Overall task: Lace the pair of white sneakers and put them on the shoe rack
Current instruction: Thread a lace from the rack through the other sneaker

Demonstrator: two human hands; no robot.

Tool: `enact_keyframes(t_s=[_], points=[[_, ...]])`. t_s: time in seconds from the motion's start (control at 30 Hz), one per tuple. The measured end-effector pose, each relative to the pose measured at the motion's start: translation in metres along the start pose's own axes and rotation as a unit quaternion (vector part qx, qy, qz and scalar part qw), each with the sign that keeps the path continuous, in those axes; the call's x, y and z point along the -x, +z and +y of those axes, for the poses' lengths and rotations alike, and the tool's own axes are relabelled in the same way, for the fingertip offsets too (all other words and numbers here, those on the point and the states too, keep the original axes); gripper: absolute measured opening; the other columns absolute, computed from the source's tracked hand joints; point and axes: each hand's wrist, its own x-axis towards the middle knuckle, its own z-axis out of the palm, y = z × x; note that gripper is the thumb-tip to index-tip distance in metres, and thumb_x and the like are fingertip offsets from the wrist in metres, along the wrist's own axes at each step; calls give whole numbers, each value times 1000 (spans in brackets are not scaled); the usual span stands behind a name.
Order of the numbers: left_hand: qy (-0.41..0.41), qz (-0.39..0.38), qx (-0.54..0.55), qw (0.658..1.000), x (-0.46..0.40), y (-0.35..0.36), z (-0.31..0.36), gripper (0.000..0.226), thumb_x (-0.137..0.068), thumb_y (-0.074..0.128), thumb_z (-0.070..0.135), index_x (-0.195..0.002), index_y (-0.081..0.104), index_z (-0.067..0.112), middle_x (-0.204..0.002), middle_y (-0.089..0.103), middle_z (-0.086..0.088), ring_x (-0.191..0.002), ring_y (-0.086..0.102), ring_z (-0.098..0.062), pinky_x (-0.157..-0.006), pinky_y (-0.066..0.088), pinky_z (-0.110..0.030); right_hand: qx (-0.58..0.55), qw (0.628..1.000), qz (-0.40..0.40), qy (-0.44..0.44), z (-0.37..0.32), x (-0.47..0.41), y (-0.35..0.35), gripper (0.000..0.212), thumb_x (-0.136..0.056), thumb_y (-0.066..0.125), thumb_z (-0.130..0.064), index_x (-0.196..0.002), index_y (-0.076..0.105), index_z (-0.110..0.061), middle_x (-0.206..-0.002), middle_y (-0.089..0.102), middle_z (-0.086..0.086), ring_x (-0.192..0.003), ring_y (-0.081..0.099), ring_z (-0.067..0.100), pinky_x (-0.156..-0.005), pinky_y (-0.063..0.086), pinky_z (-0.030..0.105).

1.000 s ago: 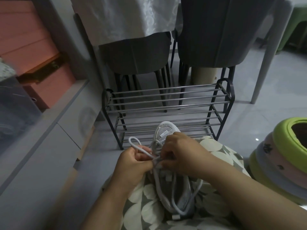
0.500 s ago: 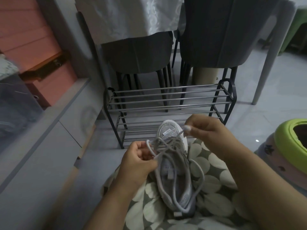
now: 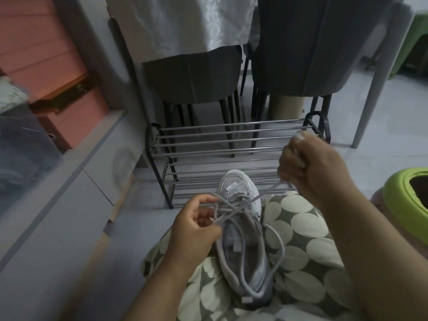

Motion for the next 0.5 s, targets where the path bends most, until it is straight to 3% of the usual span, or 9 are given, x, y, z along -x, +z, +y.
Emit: enact_keyframes(t_s=[0.03, 0.07, 0.13, 0.17, 0.27, 0.37, 0.43, 0.5], points=[[3, 4, -1, 1000, -1, 1, 0, 47, -65, 70, -3, -86, 69, 38, -76, 68, 1, -67, 55, -14, -60, 47, -27, 117, 993, 0, -15, 6, 3, 4, 35, -100, 33, -14, -65, 36, -15, -51, 36, -5, -43, 29, 11, -43, 32, 22], [3, 6, 2, 1000, -1, 2, 0, 44, -62, 70, 3, -86, 69, 39, -79, 68, -1, -69, 56, -15, -61, 48, -29, 266, 963, -4, -41, 13, 6, 7, 32, -99, 38, -19, -67, 39, -17, -53, 39, -6, -46, 34, 12, -46, 34, 24], [-2, 0, 9, 1000, -1, 3, 0, 48, -63, 70, 0, -91, 68, 39, -80, 69, -1, -72, 59, -18, -62, 50, -31, 510, 854, -50, -90, 23, 12, 13, 22, -91, 48, -34, -72, 42, -25, -57, 44, -7, -51, 38, 9, -51, 35, 25], [-5, -5, 12, 1000, 0, 2, 0, 53, -68, 69, -7, -96, 66, 39, -78, 69, 1, -72, 61, -18, -62, 52, -31, 570, 811, -85, -101, 25, 15, 16, 20, -88, 51, -40, -75, 45, -26, -58, 45, -8, -52, 38, 7, -51, 34, 25], [-10, -5, 27, 1000, 2, 3, 0, 62, -72, 66, -16, -112, 55, 30, -78, 70, 1, -72, 65, -18, -64, 54, -29, 660, 721, -172, -122, 28, 20, 27, 24, -83, 52, -53, -88, 58, -31, -70, 50, -14, -63, 47, 6, -57, 39, 28], [-5, 12, 35, 999, 2, 3, 0, 66, -72, 69, -15, -118, 48, 27, -81, 71, -3, -74, 64, -22, -68, 53, -38, 706, 661, -210, -147, 40, 20, 33, 36, -75, 49, -56, -95, 64, -32, -87, 57, -10, -80, 57, 14, -62, 41, 28], [-5, 17, 36, 999, 2, 4, -1, 68, -71, 68, -15, -121, 47, 26, -82, 70, -6, -74, 63, -23, -70, 52, -42, 718, 642, -219, -155, 49, 21, 36, 29, -77, 54, -50, -95, 65, -30, -89, 54, -7, -85, 57, 18, -63, 41, 29], [-4, 22, 30, 999, 2, 4, -2, 67, -71, 71, -11, -121, 47, 26, -76, 68, -1, -68, 61, -15, -66, 50, -34, 695, 658, -229, -178, 52, 21, 36, 24, -78, 50, -45, -83, 64, -26, -82, 51, -6, -78, 55, 20, -59, 43, 31]])
